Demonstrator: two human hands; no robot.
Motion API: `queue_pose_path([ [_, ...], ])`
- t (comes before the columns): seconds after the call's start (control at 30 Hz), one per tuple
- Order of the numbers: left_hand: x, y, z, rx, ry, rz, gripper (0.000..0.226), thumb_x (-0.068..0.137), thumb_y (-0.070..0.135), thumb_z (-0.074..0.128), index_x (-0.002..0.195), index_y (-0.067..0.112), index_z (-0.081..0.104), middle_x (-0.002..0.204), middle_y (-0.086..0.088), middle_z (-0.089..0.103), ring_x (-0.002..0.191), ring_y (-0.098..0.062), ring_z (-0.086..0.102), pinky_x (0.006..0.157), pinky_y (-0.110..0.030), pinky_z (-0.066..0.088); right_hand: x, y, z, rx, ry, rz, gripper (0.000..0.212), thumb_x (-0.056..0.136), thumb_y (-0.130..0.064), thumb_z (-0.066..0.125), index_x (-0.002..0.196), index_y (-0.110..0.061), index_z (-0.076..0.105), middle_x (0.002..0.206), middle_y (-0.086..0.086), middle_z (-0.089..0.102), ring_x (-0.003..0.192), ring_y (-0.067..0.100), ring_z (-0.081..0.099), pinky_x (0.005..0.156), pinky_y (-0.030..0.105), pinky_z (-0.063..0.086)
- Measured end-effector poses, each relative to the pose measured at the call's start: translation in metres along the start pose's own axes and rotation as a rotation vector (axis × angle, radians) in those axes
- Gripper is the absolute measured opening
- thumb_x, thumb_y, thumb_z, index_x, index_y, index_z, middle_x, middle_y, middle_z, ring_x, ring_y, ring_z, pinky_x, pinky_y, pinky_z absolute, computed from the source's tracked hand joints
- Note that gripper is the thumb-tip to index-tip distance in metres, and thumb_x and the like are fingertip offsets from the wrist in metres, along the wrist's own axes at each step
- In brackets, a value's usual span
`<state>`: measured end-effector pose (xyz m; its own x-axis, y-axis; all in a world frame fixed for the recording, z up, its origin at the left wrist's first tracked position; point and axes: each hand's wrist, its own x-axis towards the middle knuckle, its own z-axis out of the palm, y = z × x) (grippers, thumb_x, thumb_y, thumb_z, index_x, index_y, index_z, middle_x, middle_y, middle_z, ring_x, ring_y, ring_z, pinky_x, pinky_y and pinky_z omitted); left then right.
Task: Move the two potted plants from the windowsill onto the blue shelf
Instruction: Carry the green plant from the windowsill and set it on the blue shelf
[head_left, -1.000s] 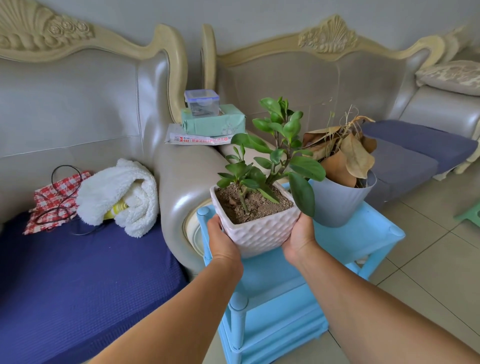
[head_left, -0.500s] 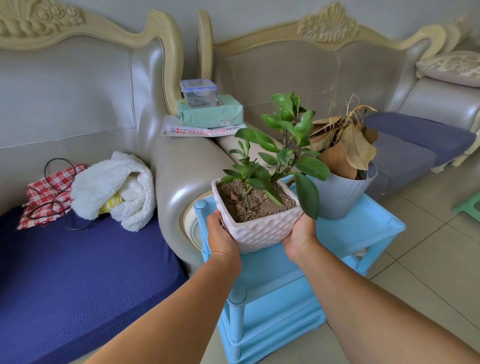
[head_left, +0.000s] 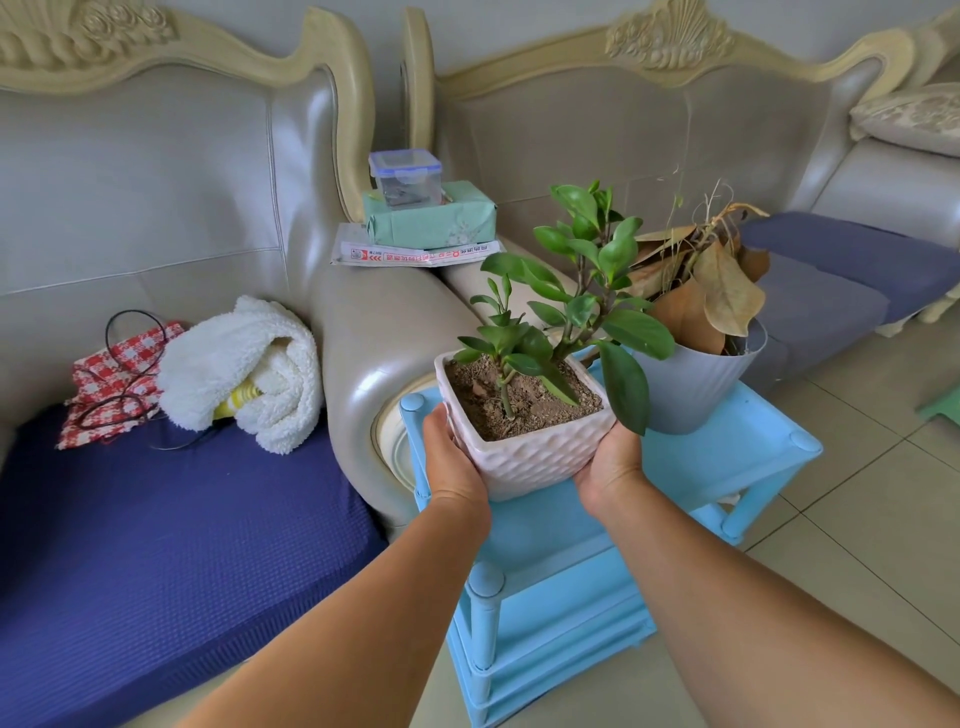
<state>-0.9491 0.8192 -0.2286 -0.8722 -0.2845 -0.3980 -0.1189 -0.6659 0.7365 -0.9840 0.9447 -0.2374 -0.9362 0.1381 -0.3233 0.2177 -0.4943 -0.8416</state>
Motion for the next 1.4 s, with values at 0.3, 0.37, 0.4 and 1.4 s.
queue_pose_path([
  [0.3, 0.000, -0.007, 0.000, 0.009, 0.019, 0.008, 0.041, 0.073, 0.055, 0.046, 0.083, 0.029, 0.076, 0.086, 0.002, 0.077, 0.090, -0.021, 0.065, 0.089, -0.035, 0.047, 0.003, 0.004, 0.000, 0.026, 0.018, -0.026, 0.073, 0.076, -0.065, 0.037, 0.133, -0.023, 0.050, 0.138, 0.007, 0.054, 0.123, 0.025, 0.051, 0.107, 0.049, 0.036],
  [0.37, 0.000, -0.009, 0.000, -0.009, 0.008, 0.015, 0.039, 0.075, 0.054, 0.046, 0.067, 0.031, 0.076, 0.074, 0.006, 0.076, 0.080, -0.017, 0.065, 0.080, -0.032, 0.048, 0.003, 0.005, 0.000, 0.032, 0.016, -0.024, 0.069, 0.081, -0.063, 0.035, 0.135, -0.022, 0.047, 0.139, 0.007, 0.053, 0.124, 0.025, 0.050, 0.108, 0.049, 0.035],
  [0.4, 0.002, -0.009, 0.000, -0.009, 0.005, 0.015, 0.039, 0.075, 0.054, 0.046, 0.064, 0.032, 0.076, 0.072, 0.007, 0.076, 0.078, -0.016, 0.065, 0.077, -0.031, 0.048, 0.003, 0.005, 0.000, 0.035, 0.019, -0.020, 0.068, 0.082, -0.062, 0.034, 0.136, -0.023, 0.046, 0.140, 0.007, 0.052, 0.125, 0.026, 0.049, 0.108, 0.050, 0.035],
  [1.4, -0.021, 0.006, 0.016, 0.048, 0.180, -0.030, 0.036, 0.082, 0.056, 0.044, 0.100, 0.032, 0.064, 0.110, 0.002, 0.064, 0.106, -0.016, 0.054, 0.096, -0.032, 0.035, -0.013, -0.014, 0.000, 0.030, 0.102, 0.070, 0.034, 0.087, -0.053, 0.039, 0.086, -0.028, 0.063, 0.091, -0.002, 0.067, 0.090, 0.017, 0.062, 0.082, 0.035, 0.049],
])
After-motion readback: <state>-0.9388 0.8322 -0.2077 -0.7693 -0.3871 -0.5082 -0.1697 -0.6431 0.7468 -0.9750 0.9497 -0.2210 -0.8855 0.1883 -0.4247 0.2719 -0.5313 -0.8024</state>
